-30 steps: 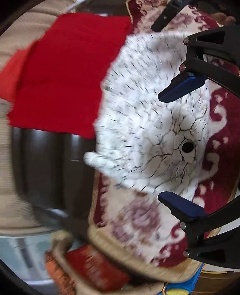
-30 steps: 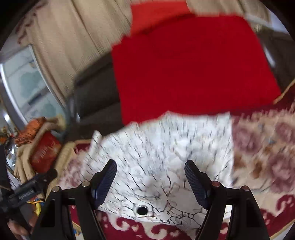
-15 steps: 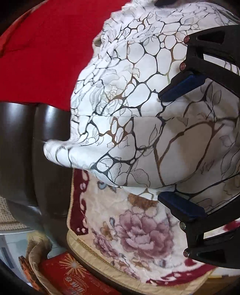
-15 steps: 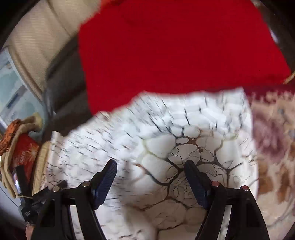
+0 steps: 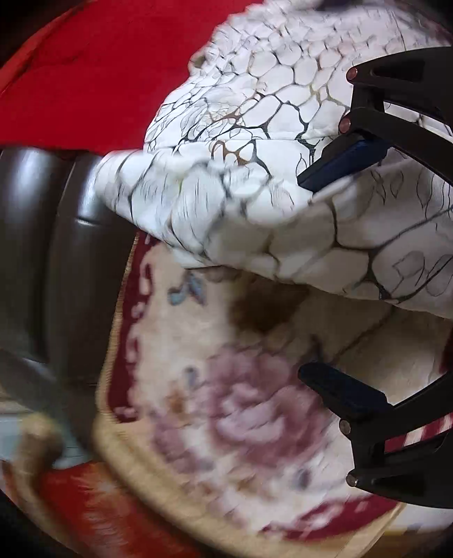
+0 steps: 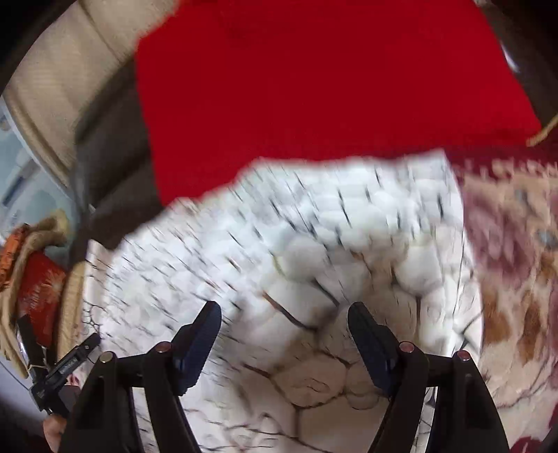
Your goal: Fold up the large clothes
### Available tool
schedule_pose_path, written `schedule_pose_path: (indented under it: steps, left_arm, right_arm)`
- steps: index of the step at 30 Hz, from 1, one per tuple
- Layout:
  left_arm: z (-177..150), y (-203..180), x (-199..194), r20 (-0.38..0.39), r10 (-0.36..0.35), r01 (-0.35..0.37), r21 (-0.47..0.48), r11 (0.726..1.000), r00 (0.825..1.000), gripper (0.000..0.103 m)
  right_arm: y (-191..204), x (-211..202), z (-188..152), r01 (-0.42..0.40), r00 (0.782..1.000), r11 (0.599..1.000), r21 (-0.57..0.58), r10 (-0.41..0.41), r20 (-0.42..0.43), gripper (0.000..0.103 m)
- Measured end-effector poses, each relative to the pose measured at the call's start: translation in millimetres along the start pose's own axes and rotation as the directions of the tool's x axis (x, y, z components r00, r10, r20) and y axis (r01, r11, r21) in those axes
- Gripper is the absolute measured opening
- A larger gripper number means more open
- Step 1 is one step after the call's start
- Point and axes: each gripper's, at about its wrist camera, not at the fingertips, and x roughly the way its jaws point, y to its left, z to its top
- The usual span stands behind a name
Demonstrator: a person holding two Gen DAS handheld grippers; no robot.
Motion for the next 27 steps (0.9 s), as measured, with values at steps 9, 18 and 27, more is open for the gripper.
schedule_pose_path:
  steps: [9, 18, 27]
  left_arm:
    - [-27.5, 25.9, -80.7, 0.169, -0.045, 0.057, -0.066, 0.996, 0.985, 0.099]
    - [-101.0, 41.2, -73.2, 0.094, -0.33, 0.342, -0.354, 0.87, 0.939, 0.099]
    - [-84.5, 25.0, -30.0, 0.149, -0.476, 0.487, -0.453, 0.747, 0.867, 0.098]
  right_arm:
    - [21.1, -44.9, -21.8, -0.079, 0.988, 0.995, -0.057, 0.085, 0.125, 0.078]
    - [18.2, -97.6, -47.7, -0.198, 0.951, 0.977, -0.075, 0.211, 0.225, 0.079]
    - [17.6, -68.0, -48.6, -0.176, 0.97, 0.981, -0.077, 0.186, 0.159, 0.079]
